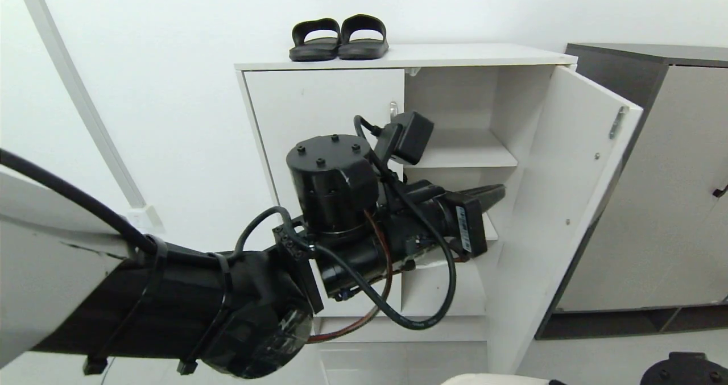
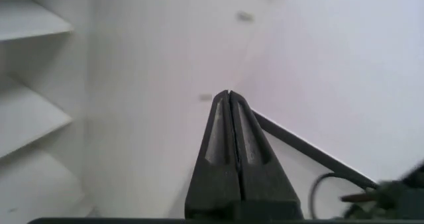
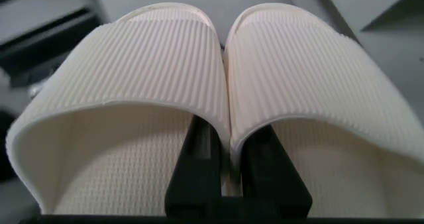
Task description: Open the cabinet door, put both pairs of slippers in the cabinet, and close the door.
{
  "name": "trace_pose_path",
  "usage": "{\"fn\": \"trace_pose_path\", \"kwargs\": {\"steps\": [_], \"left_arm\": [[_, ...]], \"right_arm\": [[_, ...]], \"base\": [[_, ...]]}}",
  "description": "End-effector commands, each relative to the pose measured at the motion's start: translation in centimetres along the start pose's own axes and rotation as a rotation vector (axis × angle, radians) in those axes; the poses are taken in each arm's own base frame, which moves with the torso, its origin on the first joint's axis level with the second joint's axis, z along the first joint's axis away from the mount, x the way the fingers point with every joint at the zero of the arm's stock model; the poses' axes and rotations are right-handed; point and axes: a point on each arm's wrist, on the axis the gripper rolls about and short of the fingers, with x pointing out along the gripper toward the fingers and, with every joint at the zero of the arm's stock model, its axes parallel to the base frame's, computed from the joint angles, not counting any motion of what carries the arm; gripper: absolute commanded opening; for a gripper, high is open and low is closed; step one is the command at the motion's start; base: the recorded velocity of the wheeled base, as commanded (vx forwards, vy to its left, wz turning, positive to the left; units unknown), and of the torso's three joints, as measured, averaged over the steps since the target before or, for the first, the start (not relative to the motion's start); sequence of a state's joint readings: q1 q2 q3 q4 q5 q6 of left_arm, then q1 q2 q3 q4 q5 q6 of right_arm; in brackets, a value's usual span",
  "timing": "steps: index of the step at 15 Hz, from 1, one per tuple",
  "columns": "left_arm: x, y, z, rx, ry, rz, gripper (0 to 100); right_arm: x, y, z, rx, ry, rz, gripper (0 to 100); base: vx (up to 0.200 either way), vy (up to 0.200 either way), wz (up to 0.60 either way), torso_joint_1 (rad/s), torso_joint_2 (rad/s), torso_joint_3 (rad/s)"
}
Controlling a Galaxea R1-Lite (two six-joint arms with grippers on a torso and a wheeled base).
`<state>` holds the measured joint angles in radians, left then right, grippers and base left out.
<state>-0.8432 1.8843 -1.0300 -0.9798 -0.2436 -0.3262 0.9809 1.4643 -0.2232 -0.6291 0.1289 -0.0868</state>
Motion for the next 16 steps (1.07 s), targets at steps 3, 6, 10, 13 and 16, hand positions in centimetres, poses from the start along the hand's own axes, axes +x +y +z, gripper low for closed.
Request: {"fn": "trace_pose_path", "kwargs": {"steps": [3,6,10,13,16], "left_arm": [[-6.3,2.1,5.2,0.030,-0.072,0.145,0],[-12.8,0.5,8.0,0.040,-0.056,0.284,0],[-20.9,-1.4,7.9,0.146,-0.052,0.627,0],[-28.5,-3.1,3.5,0.225,-0.052,0.922,0],[-33.4,-4.9,-0.6,0.266,-0.093,1.095,0]], "right_arm": [[3.1,-2.0,3.1,0.191,-0.033,-0.242,0],[6.6,-4.4,6.2,0.360,-0.126,-0.521,0],[9.2,-7.0,8.0,0.444,-0.191,-0.792,0],[9.6,-8.2,8.4,0.460,-0.221,-0.885,0],[9.7,-8.3,8.3,0.462,-0.215,-0.892,0]], "base": [[0.000,0.000,0.00,0.000,0.00,0.000],[0.000,0.000,0.00,0.000,0.00,0.000],[0.000,0.000,0.00,0.000,0.00,0.000],[0.000,0.000,0.00,0.000,0.00,0.000],[0.000,0.000,0.00,0.000,0.00,0.000]]}}
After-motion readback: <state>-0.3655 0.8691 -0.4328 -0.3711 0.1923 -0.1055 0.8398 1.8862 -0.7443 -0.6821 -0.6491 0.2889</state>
